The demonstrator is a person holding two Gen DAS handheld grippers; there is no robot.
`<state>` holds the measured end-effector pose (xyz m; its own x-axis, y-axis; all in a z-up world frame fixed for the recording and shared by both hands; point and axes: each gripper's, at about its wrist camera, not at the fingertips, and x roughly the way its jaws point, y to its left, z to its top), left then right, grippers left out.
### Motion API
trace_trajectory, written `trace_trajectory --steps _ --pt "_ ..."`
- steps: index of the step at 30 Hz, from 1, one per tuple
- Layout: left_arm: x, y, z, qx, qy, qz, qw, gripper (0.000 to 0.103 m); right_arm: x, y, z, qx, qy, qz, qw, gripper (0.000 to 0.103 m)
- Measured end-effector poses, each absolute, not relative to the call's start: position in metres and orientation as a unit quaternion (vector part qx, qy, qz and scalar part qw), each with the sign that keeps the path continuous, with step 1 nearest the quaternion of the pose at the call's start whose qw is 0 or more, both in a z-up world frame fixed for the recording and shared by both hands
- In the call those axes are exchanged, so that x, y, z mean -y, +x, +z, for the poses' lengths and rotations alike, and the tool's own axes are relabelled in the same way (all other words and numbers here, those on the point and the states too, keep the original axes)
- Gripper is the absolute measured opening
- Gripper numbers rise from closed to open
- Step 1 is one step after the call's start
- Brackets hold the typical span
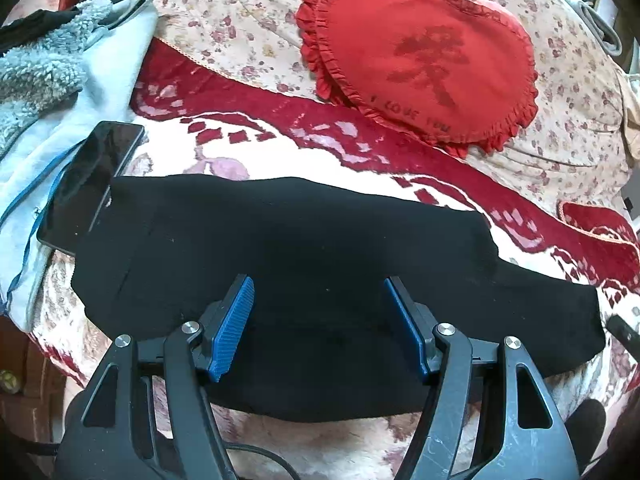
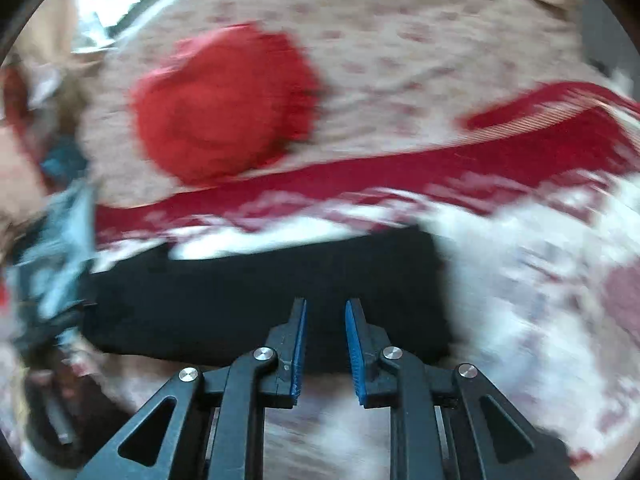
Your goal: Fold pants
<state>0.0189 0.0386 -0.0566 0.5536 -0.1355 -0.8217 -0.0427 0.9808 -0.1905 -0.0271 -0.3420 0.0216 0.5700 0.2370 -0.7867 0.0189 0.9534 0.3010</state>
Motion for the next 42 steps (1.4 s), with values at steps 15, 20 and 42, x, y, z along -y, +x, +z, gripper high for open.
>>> trace_trajectory --steps 15,20,42 --pt "-0.054 0.043 -0.064 -0.472 -0.088 0.001 0.877 0.067 0.164 0.124 -0.059 -0.513 0.068 0.19 0.835 0.014" --pt "-0.051 0.052 -0.072 -0.477 -0.077 0.004 0.876 0.067 0.161 0.135 -0.059 -0.501 0.048 0.18 0.845 0.009" --pt "-0.029 0.027 -0.057 -0.469 -0.072 -0.012 0.88 0.069 0.182 0.066 -0.025 -0.487 0.031 0.187 0.852 0.009"
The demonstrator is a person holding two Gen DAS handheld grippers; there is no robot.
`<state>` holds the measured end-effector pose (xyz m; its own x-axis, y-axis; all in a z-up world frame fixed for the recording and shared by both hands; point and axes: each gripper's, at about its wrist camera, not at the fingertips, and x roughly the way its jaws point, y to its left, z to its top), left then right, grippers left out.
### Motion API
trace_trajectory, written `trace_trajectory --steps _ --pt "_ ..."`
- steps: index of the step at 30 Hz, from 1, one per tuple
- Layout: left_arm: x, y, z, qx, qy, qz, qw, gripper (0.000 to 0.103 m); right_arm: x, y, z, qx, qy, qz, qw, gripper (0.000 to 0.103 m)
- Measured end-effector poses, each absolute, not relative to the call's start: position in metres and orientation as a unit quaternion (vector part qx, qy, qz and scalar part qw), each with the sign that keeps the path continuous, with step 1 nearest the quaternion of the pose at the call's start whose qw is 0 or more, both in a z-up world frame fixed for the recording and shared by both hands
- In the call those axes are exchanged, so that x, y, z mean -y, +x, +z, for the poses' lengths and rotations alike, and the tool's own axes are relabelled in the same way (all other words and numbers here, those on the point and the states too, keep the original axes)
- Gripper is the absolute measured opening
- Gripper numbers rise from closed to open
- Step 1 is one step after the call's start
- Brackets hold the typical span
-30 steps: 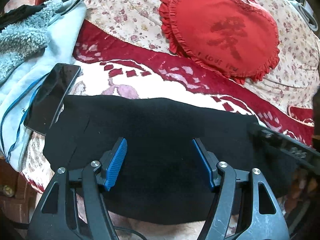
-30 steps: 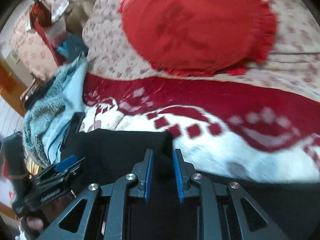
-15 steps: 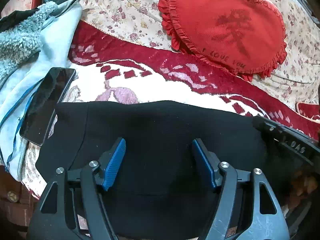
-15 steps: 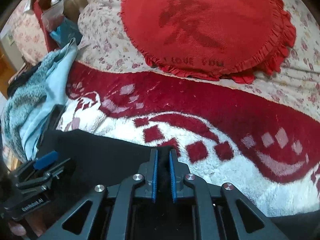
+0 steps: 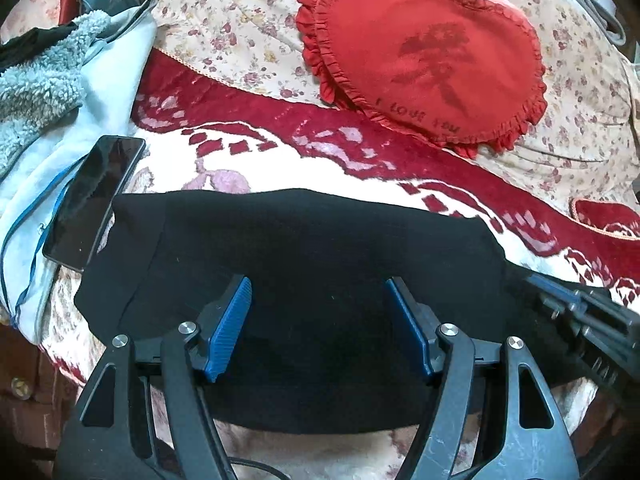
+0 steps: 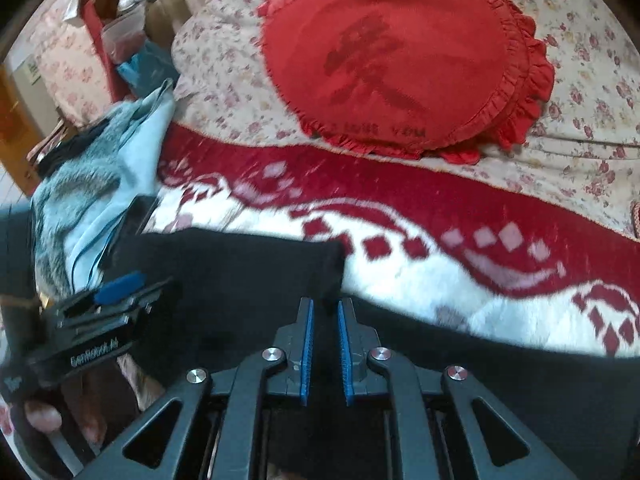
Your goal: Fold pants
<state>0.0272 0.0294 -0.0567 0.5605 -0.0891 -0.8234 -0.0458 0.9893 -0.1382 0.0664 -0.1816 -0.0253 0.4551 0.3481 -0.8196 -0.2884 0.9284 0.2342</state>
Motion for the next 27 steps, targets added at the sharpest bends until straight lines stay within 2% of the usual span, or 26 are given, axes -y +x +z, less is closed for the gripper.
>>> trace_trajectory --steps 8,15,27 --pt "-0.017 0.016 -0.063 -0.471 -0.051 -0.013 0.881 0.069 0.189 0.043 -0.047 -0.504 0.015 0.173 0.846 0.01" --pt "-0.004 0.013 -0.055 -0.471 -0.063 -0.04 0.879 0.069 0.241 0.018 -0.047 -0.503 0.047 0.142 0.851 0.009" --pt "0.059 0.012 -0.056 -0.48 -0.021 -0.096 0.872 0.069 0.339 -0.007 -0.038 -0.495 0.101 0.082 0.859 0.009"
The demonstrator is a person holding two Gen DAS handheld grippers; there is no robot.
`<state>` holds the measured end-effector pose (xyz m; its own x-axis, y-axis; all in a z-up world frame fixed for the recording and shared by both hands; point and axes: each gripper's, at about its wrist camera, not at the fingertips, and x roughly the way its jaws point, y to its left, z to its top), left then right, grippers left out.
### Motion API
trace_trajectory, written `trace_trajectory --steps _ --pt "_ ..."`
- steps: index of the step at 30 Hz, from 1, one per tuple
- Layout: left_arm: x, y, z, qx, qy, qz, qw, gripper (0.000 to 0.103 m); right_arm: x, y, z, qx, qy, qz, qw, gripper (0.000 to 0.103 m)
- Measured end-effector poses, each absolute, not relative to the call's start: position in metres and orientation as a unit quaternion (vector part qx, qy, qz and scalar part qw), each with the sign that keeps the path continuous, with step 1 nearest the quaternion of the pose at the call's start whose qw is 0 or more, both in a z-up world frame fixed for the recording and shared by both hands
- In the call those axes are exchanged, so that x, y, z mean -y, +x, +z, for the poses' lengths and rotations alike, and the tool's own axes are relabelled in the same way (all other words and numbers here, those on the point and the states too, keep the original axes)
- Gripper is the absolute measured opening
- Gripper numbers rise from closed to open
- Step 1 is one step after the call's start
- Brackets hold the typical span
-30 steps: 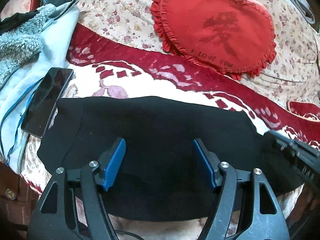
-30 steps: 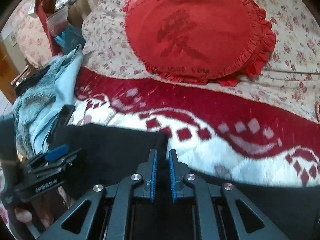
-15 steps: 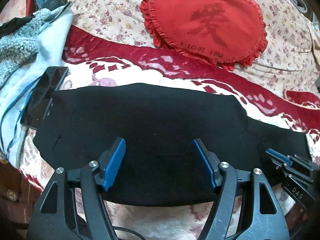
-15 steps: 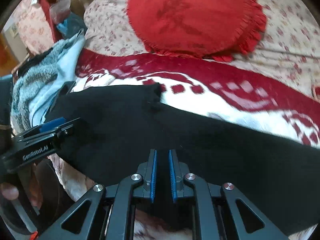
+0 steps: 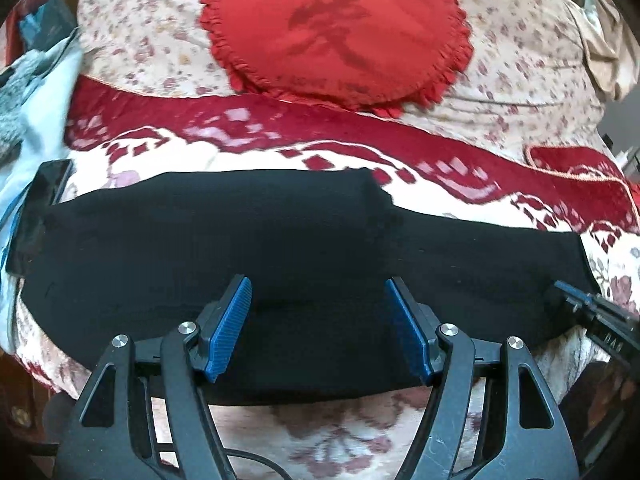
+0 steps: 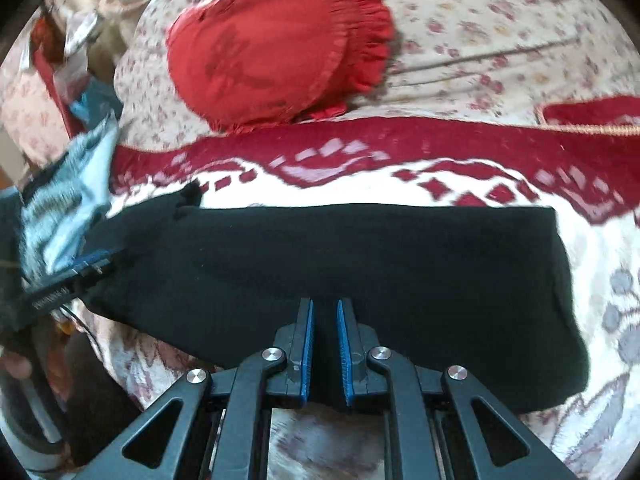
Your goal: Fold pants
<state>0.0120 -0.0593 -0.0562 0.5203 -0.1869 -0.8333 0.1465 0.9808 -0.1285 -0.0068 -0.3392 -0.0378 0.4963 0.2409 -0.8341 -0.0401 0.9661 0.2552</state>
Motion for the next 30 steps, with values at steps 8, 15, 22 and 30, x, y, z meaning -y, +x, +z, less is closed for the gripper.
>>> trace_trajectory --steps 8,15,22,30 --pt "0.094 0.015 -0.057 -0.483 -0.004 -0.123 0.867 0.069 0.397 -0.025 -0.037 -0.505 0.11 0.007 0.856 0.009" --pt "0.142 0.018 -0.056 -0.487 0.014 -0.179 0.855 0.069 0.432 -0.048 -0.031 -0.484 0.165 -0.028 0.859 0.012" --pt "0.196 0.024 -0.052 -0.493 0.044 -0.235 0.837 0.069 0.441 -0.054 -0.023 -0.478 0.174 -0.039 0.86 0.015" --pt "0.259 0.036 -0.045 -0.501 0.06 -0.315 0.804 0.069 0.448 -0.054 -0.033 -0.496 0.189 -0.045 0.846 0.026"
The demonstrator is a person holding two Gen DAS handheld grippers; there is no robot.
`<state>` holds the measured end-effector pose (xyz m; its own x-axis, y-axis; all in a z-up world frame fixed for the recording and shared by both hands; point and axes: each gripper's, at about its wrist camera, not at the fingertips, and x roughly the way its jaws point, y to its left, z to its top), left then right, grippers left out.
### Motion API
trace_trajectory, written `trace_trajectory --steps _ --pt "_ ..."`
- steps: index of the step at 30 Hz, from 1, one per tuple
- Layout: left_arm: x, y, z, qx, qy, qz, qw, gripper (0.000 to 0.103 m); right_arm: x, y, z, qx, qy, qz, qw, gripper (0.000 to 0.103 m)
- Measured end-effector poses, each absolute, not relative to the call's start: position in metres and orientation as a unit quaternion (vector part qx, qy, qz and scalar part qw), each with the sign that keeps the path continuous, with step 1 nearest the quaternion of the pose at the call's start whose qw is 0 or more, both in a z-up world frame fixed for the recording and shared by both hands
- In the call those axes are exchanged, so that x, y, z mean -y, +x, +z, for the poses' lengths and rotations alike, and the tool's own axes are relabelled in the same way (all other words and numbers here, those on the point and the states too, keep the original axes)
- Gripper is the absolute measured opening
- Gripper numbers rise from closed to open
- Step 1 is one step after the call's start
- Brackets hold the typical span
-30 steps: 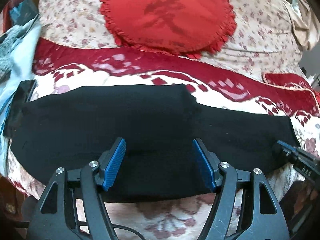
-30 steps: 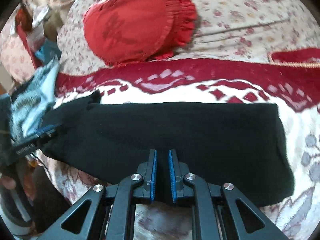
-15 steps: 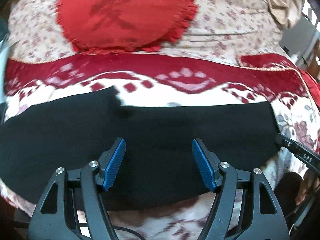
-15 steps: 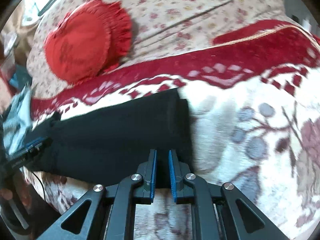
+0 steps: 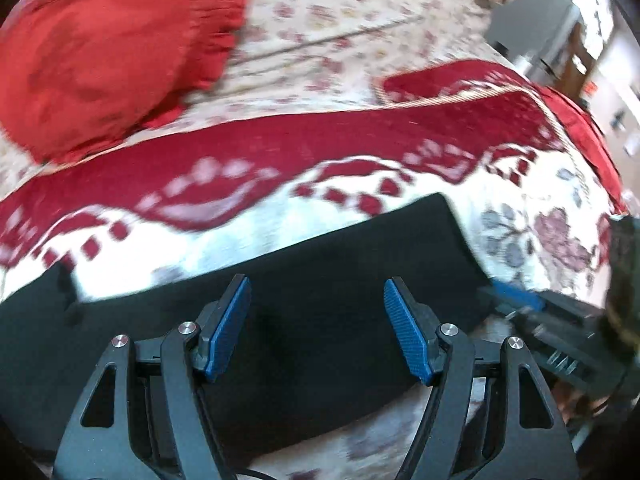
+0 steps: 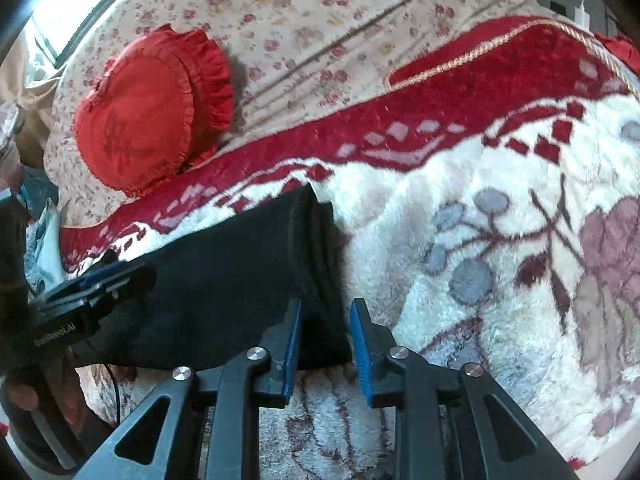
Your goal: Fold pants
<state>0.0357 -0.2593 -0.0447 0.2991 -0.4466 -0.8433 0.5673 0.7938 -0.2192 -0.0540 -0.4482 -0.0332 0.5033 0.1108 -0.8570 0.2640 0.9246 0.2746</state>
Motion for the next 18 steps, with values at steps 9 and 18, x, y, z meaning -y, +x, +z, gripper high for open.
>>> trace_trajectory --steps 9,18 --pt "0.321 0.05 -0.05 -0.51 0.08 -0.359 0.777 0.069 0.45 -0.055 -0.045 -0.491 0.218 -0.024 0.843 0.032" --pt "0.365 0.051 -0.059 -0.514 0.109 -0.377 0.763 0.069 0.456 -0.055 -0.047 -0.488 0.24 -0.008 0.839 0.034"
